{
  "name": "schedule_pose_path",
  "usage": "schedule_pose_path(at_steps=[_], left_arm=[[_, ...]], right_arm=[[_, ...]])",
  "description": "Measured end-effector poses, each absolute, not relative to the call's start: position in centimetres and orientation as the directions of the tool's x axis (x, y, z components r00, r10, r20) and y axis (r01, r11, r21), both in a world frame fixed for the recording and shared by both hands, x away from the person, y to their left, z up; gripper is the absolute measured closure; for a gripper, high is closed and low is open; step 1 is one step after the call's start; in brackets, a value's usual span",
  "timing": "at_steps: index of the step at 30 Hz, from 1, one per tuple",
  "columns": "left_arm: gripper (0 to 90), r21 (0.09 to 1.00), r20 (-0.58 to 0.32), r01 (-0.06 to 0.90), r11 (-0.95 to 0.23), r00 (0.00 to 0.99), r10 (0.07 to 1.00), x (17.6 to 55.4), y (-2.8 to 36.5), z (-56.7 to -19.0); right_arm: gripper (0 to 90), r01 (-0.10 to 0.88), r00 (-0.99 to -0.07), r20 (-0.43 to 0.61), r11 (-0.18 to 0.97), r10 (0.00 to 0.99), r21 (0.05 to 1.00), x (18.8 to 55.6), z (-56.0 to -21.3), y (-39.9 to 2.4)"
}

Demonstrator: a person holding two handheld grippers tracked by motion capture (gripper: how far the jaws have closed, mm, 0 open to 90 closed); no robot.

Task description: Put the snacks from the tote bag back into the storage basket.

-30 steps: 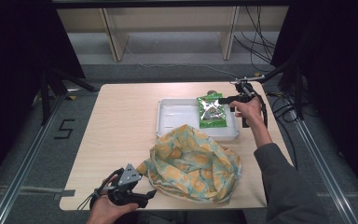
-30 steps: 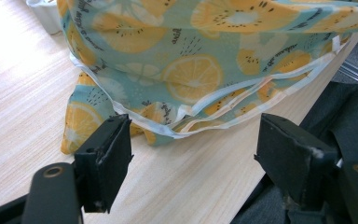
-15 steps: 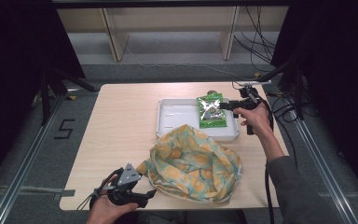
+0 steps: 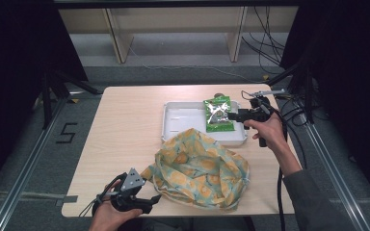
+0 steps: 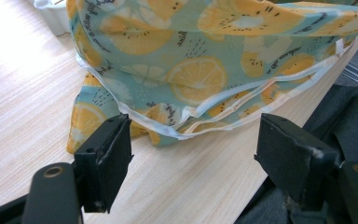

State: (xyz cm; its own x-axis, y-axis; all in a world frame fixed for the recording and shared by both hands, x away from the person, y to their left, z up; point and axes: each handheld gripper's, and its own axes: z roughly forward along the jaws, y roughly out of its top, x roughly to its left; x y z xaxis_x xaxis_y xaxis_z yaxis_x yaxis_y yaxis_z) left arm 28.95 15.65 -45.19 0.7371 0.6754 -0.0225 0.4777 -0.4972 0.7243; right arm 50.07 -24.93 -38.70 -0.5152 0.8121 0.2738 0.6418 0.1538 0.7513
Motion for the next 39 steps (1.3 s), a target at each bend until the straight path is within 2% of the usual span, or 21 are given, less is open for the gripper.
schedule_pose_path(at_steps=[6,8,10,19,20,23,25,26,29,30,31,32,34,36,38,39], left_arm=[[26.0,0.726,-0.023,0.477,-0.496,0.737,0.676,29.0,15.6,-45.2],[26.0,0.731,-0.024,0.481,-0.485,0.728,0.685,28.9,15.6,-45.2],[26.0,0.721,-0.015,0.476,-0.505,0.738,0.675,28.9,15.7,-45.1],[26.0,0.727,-0.022,0.477,-0.493,0.734,0.679,28.9,15.7,-45.1],[26.0,0.719,-0.012,0.473,-0.509,0.741,0.671,29.0,15.8,-45.0],[26.0,0.718,-0.01,0.471,-0.512,0.743,0.669,29.0,15.8,-45.0],[26.0,0.719,-0.01,0.471,-0.51,0.742,0.67,29.0,15.9,-45.0],[26.0,0.721,-0.033,0.49,-0.49,0.73,0.682,28.9,15.8,-45.1],[26.0,0.734,-0.044,0.497,-0.463,0.715,0.698,28.9,15.6,-45.2],[26.0,0.72,-0.032,0.49,-0.491,0.731,0.682,28.9,15.8,-45.1],[26.0,0.719,-0.031,0.49,-0.493,0.731,0.681,28.9,15.8,-45.1],[26.0,0.718,-0.01,0.472,-0.511,0.742,0.671,29.0,15.8,-45.0],[26.0,0.719,-0.01,0.474,-0.509,0.739,0.674,29.0,15.8,-45.1],[25.9,0.732,-0.045,0.497,-0.466,0.718,0.695,28.9,15.5,-45.3],[25.9,0.731,-0.038,0.494,-0.471,0.719,0.694,28.9,15.6,-45.3],[26.0,0.717,-0.007,0.473,-0.512,0.74,0.673,29.0,15.8,-45.1]], right_arm=[[41.3,0.623,-0.544,0.249,0.187,0.801,0.759,49.2,-39.0,-25.5],[40.9,0.647,-0.524,0.275,0.167,0.806,0.744,48.6,-38.9,-25.3],[40.7,0.625,-0.546,0.247,0.192,0.801,0.757,48.4,-39.0,-25.6],[39.7,0.629,-0.545,0.268,0.176,0.794,0.758,46.5,-39.2,-26.3],[39.5,0.617,-0.553,0.245,0.193,0.796,0.763,46.4,-39.1,-26.6],[39.5,0.632,-0.542,0.279,0.166,0.792,0.757,45.8,-39.2,-26.6],[39.5,0.616,-0.551,0.255,0.181,0.794,0.767,45.6,-39.4,-26.8],[39.5,0.637,-0.533,0.281,0.16,0.799,0.754,45.2,-39.4,-26.6],[39.4,0.622,-0.545,0.265,0.172,0.795,0.764,44.9,-39.8,-26.8],[39.3,0.608,-0.552,0.233,0.195,0.801,0.77,44.7,-39.8,-26.9],[38.9,0.62,-0.54,0.249,0.181,0.804,0.763,44.4,-39.8,-26.8],[38.7,0.603,-0.551,0.209,0.212,0.808,0.769,44.4,-39.8,-27.1],[38.7,0.608,-0.55,0.227,0.199,0.803,0.768,43.9,-39.9,-27.3],[38.9,0.619,-0.538,0.243,0.182,0.807,0.764,43.1,-39.9,-27.2],[39.0,0.614,-0.547,0.235,0.194,0.804,0.765,42.7,-40.1,-27.4],[39.0,0.613,-0.55,0.237,0.194,0.801,0.766,42.4,-40.2,-27.5]])
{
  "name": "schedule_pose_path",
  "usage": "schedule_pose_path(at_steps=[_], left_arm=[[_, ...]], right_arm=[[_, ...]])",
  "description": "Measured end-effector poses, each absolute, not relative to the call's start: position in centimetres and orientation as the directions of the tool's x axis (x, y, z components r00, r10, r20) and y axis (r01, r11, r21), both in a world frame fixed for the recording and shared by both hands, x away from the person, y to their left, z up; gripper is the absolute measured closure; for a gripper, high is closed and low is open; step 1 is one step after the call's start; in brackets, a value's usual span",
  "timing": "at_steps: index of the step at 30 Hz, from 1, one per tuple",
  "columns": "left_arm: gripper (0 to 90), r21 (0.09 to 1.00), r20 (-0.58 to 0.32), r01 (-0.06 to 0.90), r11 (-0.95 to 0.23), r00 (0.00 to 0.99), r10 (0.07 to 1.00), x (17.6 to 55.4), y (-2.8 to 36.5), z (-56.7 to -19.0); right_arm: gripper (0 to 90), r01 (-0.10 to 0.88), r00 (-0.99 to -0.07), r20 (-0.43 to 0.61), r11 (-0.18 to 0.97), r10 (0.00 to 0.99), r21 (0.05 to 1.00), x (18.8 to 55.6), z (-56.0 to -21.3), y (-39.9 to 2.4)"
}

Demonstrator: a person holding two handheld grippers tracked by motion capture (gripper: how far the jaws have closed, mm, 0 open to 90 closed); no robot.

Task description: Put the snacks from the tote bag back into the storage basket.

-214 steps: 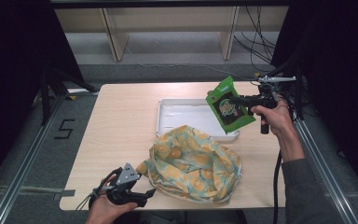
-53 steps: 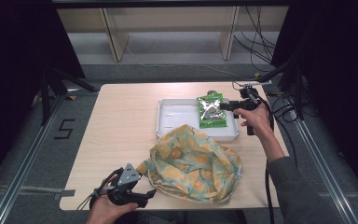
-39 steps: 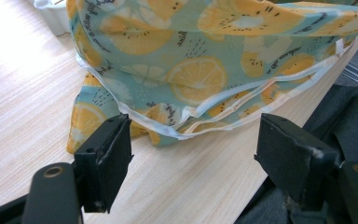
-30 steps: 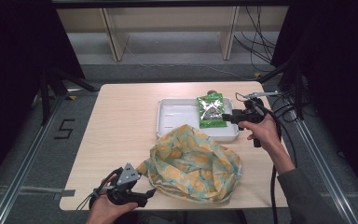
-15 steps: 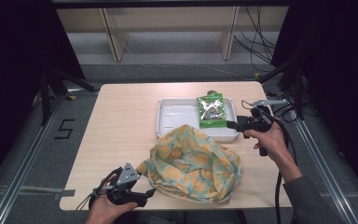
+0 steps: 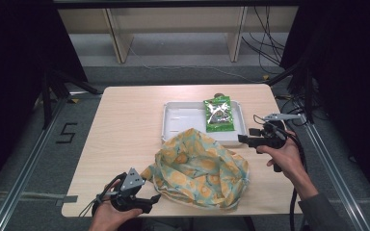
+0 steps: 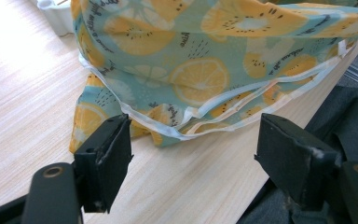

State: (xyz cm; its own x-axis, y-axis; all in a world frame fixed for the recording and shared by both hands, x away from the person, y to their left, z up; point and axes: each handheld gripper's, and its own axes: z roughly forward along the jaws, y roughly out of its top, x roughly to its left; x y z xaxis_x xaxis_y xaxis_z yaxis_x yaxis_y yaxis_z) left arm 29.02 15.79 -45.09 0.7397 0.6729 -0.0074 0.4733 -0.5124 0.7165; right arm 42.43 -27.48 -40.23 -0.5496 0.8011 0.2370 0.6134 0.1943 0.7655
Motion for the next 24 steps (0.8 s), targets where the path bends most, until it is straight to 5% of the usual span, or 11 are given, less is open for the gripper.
schedule_pose_path(at_steps=[24], left_arm=[[25.8,0.72,-0.026,0.488,-0.494,0.73,0.683,28.9,15.7,-45.1]], right_arm=[[37.8,0.63,-0.543,0.233,0.208,0.807,0.748,38.0,-42.6,-29.3]])
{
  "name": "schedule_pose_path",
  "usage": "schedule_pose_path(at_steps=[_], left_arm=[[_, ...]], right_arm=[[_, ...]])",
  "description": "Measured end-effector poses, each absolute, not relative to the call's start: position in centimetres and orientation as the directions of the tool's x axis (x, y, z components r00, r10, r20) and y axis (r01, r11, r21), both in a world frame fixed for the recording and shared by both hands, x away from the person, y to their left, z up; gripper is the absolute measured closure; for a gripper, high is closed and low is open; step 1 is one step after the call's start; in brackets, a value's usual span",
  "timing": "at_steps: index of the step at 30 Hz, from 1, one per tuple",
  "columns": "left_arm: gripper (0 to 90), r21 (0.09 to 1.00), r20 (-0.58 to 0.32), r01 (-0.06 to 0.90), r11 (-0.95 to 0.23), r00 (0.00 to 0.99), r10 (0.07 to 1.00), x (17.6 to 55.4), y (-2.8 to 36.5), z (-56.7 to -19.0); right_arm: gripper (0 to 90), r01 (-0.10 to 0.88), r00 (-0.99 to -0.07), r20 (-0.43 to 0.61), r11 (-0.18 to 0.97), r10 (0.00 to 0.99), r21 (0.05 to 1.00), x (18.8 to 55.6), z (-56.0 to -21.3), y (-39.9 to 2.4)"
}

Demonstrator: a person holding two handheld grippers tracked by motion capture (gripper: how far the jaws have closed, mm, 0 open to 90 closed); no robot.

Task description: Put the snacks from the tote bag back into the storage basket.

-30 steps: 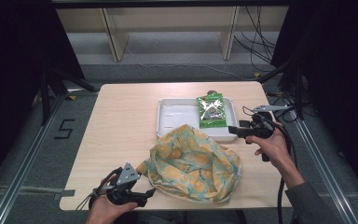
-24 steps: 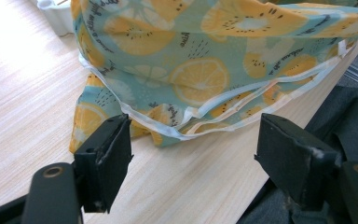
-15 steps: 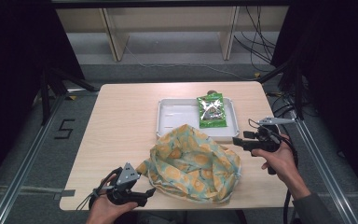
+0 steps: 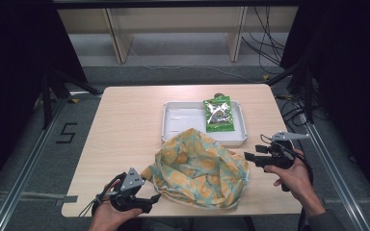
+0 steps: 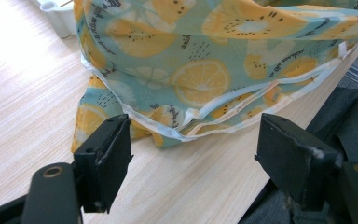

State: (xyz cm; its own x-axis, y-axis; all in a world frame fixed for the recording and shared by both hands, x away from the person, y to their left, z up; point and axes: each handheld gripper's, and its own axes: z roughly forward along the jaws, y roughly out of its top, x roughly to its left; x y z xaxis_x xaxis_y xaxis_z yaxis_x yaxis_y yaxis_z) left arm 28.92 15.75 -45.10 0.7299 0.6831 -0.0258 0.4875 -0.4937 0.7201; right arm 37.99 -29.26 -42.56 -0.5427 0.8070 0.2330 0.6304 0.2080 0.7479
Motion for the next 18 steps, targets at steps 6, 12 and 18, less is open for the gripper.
schedule_pose_path(at_steps=[6,12,18], left_arm=[[25.8,0.731,-0.033,0.496,-0.469,0.712,0.701,28.9,15.6,-45.2],[25.8,0.719,-0.006,0.471,-0.511,0.74,0.673,29.0,15.8,-45.0],[25.8,0.736,-0.032,0.487,-0.47,0.718,0.695,28.9,15.7,-45.2]], right_arm=[[34.5,0.635,-0.544,0.231,0.216,0.807,0.742,37.3,-43.1,-29.4],[32.8,0.646,-0.535,0.237,0.213,0.811,0.733,36.9,-43.4,-29.4],[31.6,0.624,-0.548,0.212,0.226,0.809,0.748,36.1,-43.5,-29.6]])
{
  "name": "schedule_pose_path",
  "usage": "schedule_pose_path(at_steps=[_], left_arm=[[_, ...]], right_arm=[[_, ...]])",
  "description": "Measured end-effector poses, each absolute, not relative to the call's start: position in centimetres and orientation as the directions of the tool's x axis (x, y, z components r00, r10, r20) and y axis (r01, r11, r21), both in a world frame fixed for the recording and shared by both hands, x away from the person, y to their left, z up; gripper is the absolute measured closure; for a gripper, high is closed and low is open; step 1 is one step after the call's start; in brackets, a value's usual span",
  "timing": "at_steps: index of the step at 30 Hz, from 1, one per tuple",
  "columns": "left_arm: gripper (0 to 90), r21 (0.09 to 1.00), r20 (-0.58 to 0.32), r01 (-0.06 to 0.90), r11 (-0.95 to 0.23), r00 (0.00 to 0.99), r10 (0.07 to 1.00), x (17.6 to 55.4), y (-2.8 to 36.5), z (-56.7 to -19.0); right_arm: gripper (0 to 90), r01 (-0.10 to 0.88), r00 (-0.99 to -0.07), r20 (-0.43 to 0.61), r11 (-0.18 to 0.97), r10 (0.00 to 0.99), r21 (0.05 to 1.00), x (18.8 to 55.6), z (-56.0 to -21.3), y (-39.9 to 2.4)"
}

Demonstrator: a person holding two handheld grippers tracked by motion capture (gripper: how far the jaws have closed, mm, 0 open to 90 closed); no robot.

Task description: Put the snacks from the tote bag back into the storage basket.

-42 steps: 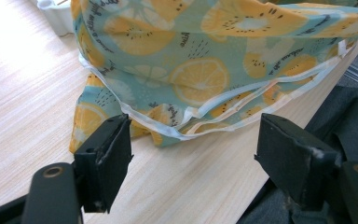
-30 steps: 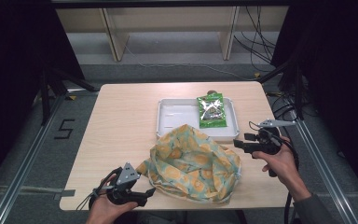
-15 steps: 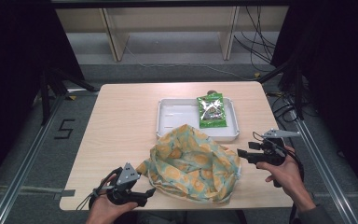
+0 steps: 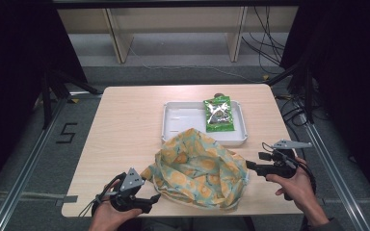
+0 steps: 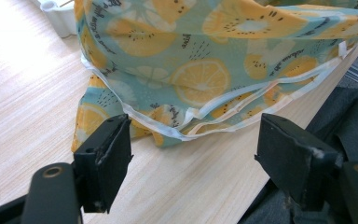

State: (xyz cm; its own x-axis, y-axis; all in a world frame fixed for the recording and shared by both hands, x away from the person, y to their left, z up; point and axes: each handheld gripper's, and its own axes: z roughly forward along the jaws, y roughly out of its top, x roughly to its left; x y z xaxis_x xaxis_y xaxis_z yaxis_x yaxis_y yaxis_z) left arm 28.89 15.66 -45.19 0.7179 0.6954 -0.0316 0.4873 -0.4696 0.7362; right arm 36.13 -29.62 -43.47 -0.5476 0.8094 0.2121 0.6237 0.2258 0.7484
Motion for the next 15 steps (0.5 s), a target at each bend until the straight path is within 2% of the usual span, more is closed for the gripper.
schedule_pose_path(at_steps=[2,3,15], left_arm=[[25.8,0.721,-0.008,0.473,-0.506,0.736,0.677,29.0,15.9,-45.1],[25.8,0.723,-0.01,0.474,-0.502,0.735,0.678,29.0,15.9,-45.1],[25.8,0.73,-0.019,0.481,-0.486,0.725,0.688,28.9,15.8,-45.1]], right_arm=[[31.3,0.652,-0.519,0.242,0.197,0.82,0.732,35.4,-43.4,-29.5],[31.0,0.62,-0.541,0.199,0.227,0.817,0.751,35.4,-43.4,-29.7],[30.7,0.634,-0.537,0.229,0.21,0.812,0.744,33.3,-43.8,-30.2]])
